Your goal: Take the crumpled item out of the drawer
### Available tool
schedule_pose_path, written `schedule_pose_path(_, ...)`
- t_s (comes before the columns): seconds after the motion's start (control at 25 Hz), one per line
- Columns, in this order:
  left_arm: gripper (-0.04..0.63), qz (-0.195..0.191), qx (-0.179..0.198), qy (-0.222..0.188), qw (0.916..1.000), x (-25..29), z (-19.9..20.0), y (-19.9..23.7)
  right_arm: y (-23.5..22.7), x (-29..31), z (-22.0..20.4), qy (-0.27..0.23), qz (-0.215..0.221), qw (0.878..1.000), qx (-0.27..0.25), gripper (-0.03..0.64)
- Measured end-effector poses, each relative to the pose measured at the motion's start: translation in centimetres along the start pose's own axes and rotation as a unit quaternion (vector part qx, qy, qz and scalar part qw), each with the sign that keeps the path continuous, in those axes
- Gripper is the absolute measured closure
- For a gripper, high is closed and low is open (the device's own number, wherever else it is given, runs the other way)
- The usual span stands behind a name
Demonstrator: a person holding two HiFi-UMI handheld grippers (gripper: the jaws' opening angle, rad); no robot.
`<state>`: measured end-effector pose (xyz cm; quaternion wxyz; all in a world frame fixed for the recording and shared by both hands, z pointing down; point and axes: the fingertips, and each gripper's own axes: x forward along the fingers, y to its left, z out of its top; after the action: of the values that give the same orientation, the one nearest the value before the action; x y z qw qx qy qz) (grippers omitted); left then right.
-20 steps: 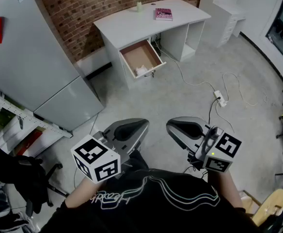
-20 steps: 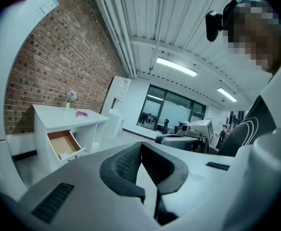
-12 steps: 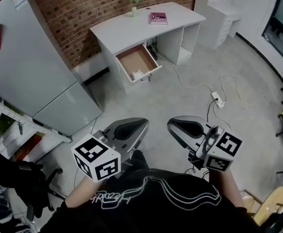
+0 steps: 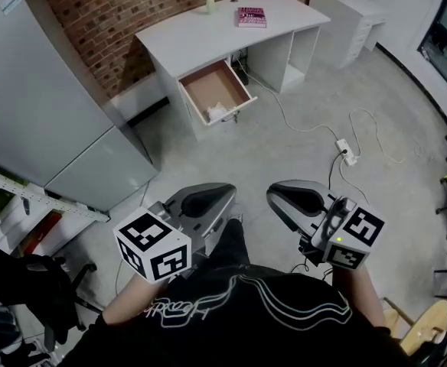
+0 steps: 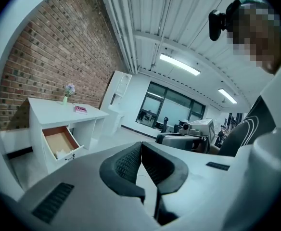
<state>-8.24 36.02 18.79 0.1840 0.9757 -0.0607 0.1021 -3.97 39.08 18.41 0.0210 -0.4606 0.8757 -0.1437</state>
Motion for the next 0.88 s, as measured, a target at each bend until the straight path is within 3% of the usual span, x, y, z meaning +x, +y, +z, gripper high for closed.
schedule_pose_path(0.4,0.572,0.003,-0.039,0.022,0.999,7.9,3.4,12.0,-13.1,6.6,1.6,0.014,-0.014,0.999,0.038,0.56)
schedule_pose_path(0.64,0.572,0.011,-0.065,0.041,0.997,12.3,5.6,22.3,-22.3,13.6,2.5,0.038,-0.016,0.998,0.054,0.56)
schedule_pose_path(0.88,0.572,0.025,-0.085,0.048,0.9949,16.0,6.6,31.9,-29.8,20.3,2.8,0.082,-0.013,0.996,0.038,0.56)
